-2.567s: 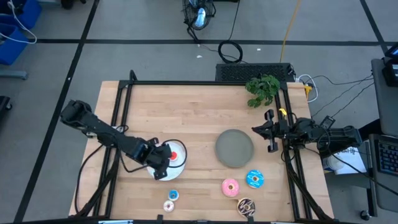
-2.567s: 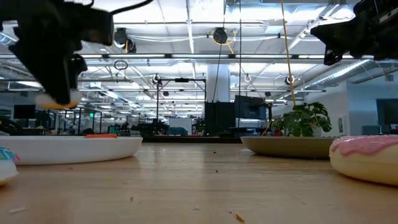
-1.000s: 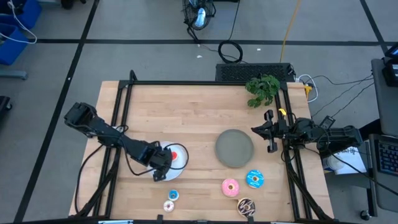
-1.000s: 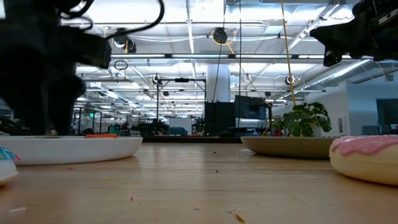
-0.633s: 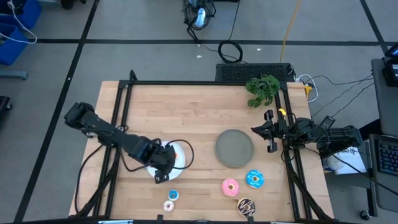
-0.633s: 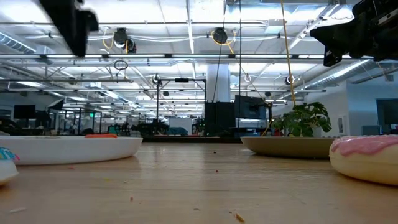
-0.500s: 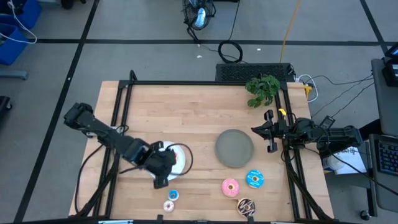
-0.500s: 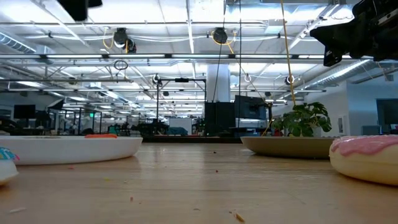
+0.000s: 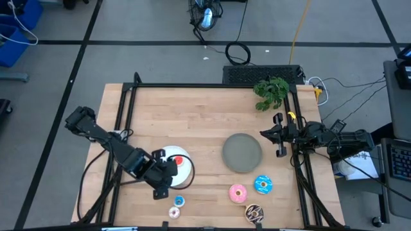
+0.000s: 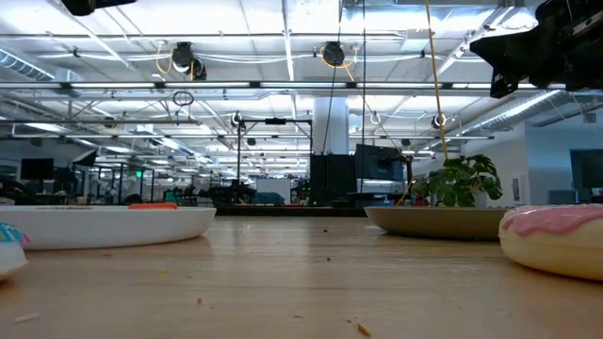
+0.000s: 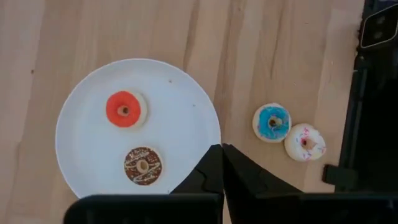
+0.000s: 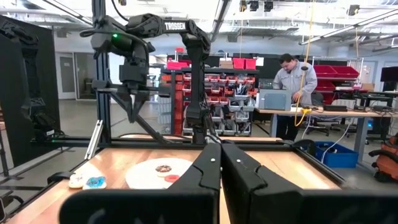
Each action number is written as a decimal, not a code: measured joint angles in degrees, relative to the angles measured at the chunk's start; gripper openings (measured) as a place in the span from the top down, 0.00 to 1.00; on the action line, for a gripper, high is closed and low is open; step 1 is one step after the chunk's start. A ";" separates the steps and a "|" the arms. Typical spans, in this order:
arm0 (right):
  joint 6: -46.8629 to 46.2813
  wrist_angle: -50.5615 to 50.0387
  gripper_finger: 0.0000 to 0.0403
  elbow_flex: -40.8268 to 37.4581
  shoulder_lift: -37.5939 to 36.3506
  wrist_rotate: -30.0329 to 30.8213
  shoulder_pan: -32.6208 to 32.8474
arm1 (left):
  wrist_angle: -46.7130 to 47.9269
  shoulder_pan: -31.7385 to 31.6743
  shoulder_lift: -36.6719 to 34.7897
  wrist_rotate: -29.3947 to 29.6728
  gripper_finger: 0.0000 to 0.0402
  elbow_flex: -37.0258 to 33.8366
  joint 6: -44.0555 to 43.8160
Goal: Pick & Place donuts
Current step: Put the small white donut on the white plate
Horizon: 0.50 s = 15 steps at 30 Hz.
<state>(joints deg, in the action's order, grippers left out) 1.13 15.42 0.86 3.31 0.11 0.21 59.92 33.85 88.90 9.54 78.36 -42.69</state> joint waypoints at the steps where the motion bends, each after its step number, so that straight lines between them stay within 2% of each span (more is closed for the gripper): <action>1: 0.00 0.00 1.00 0.01 0.00 0.00 0.00 | -0.01 0.15 0.00 0.00 0.99 -0.02 -0.67; 7: 0.87 0.00 1.00 0.01 0.00 0.02 0.00 | -1.25 0.19 1.00 -0.18 0.97 0.00 -5.05; 11: 0.87 -0.01 1.00 0.01 -0.02 0.06 0.00 | -4.64 0.88 5.08 -5.23 0.99 0.06 -1.81; 15: 0.87 -0.02 1.00 0.01 0.00 0.06 0.00 | -4.63 1.68 10.05 -11.03 0.99 1.92 -6.23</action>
<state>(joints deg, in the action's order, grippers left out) 2.00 15.40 0.86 3.31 0.16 0.20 55.29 35.53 98.95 -1.49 80.29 -48.92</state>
